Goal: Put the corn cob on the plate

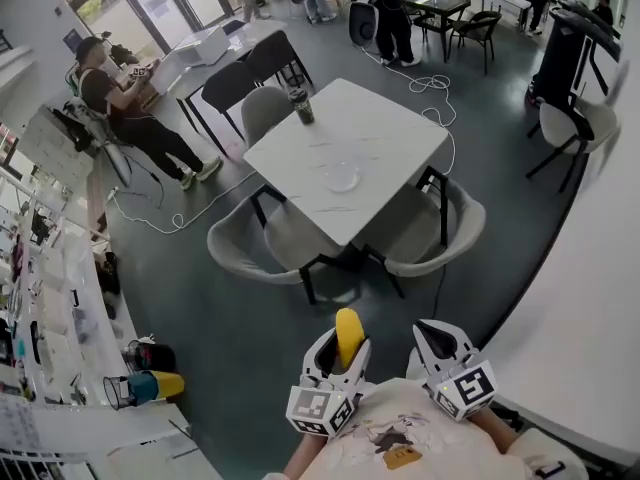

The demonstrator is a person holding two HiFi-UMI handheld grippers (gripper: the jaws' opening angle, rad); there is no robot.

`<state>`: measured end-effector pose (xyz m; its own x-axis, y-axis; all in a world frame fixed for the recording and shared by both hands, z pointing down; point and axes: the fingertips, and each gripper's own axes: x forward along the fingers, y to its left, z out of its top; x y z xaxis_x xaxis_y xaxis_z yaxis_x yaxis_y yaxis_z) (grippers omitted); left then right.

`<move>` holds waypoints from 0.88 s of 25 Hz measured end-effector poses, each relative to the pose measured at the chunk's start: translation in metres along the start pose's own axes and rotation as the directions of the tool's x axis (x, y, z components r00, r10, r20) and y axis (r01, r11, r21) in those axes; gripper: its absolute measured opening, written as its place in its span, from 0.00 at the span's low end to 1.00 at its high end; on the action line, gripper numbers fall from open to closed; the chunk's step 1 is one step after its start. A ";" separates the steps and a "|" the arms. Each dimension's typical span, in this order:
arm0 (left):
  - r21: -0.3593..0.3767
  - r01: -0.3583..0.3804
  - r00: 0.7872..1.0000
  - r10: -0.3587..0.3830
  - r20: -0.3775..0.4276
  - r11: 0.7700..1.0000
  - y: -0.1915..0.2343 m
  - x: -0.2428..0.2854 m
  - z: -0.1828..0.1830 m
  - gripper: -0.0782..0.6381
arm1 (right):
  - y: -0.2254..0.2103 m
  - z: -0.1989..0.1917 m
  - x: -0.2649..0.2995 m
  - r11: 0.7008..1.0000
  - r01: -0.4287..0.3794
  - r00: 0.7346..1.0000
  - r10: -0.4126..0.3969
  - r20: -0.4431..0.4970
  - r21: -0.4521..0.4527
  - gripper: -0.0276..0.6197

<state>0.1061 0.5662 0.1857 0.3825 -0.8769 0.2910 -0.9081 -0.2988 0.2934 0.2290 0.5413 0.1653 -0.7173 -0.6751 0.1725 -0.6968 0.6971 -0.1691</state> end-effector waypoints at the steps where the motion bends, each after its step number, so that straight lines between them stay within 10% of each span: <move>1: -0.009 -0.007 1.000 0.007 0.000 1.000 -0.001 0.007 0.001 0.45 | -0.009 0.000 -0.002 1.000 0.006 1.000 -0.006 0.002 0.007 0.05; 14: -0.169 -0.118 0.993 0.118 -0.011 0.978 0.008 0.066 0.009 0.45 | -0.110 -0.012 -0.008 0.995 0.058 0.998 -0.058 -0.001 0.076 0.05; 22: -0.130 -0.045 0.998 0.040 -0.041 0.991 0.070 0.131 0.035 0.45 | -0.129 -0.009 0.085 0.991 0.089 0.996 -0.088 -0.011 0.096 0.05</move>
<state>0.0871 0.4178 0.2126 0.3527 -0.8721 0.3392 -0.8946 -0.2079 0.3956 0.2583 0.3964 0.2105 -0.6531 -0.7311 0.1974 -0.7549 0.6081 -0.2454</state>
